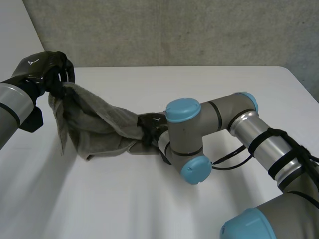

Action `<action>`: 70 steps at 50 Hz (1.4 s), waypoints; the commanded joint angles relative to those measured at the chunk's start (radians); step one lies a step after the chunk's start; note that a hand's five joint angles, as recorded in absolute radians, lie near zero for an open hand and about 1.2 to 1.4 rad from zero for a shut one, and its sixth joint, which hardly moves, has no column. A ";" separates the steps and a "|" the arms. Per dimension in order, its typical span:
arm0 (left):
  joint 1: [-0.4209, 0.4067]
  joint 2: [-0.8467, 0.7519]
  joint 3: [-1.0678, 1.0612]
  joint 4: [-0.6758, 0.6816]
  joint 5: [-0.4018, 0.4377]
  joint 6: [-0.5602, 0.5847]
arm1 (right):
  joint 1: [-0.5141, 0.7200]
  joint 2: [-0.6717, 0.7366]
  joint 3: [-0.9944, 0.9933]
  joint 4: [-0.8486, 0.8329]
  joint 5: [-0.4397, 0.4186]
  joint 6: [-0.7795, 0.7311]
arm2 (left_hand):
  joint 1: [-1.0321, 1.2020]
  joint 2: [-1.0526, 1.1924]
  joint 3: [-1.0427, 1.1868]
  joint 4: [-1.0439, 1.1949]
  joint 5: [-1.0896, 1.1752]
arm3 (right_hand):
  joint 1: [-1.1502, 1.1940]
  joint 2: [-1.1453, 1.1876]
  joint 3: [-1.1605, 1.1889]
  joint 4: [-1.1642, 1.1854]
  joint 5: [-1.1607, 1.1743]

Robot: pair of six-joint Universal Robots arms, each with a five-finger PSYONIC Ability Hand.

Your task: Fold the towel.

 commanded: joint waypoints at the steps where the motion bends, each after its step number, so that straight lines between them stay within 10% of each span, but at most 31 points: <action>1: 0.010 -0.009 -0.026 0.004 0.001 0.006 | -0.060 -0.150 0.008 0.054 0.006 -0.100 | 0.045 0.044 0.022 0.044 0.037 | 0.083 0.095 0.092 0.069 0.061; 10: 0.023 -0.081 -0.107 0.033 0.034 0.037 | -0.135 -0.349 0.070 0.241 0.013 -0.563 | 0.045 0.044 0.022 0.044 0.037 | 0.083 0.095 0.092 0.069 0.061; 19: -0.002 -0.216 -0.132 0.041 0.085 0.195 | -0.139 -0.429 0.190 0.336 0.009 -0.662 | 0.045 0.044 0.022 0.044 0.037 | 0.083 0.095 0.092 0.069 0.061; 26: -0.036 -0.375 0.057 0.206 0.076 0.337 | -0.139 -0.429 0.143 0.068 0.010 -0.682 | 0.045 0.044 0.022 0.044 0.037 | 0.083 0.095 0.092 0.069 0.061; 41: -0.077 -0.309 0.546 0.639 -0.031 0.207 | -0.166 -0.583 -0.028 -0.646 0.076 -0.740 | 0.045 0.044 0.022 0.044 0.037 | 0.083 0.095 0.092 0.069 0.061; 54: -0.052 -0.300 0.289 0.702 -0.003 0.195 | -0.181 -0.456 -0.048 -0.134 -0.207 -0.838 | 0.045 0.044 0.022 0.044 0.037 | 0.083 0.095 0.092 0.069 0.061; 62: -0.028 -0.302 -0.054 0.709 0.226 0.329 | -0.192 -0.322 0.044 0.210 -0.209 -1.006 | 0.045 0.044 0.022 0.044 0.037 | 0.083 0.095 0.092 0.069 0.061; 70: 0.027 -0.288 -0.239 0.694 0.284 0.524 | -0.200 -0.299 0.224 0.299 -0.198 -1.027 | 0.045 0.044 0.022 0.044 0.037 | 0.083 0.095 0.092 0.069 0.061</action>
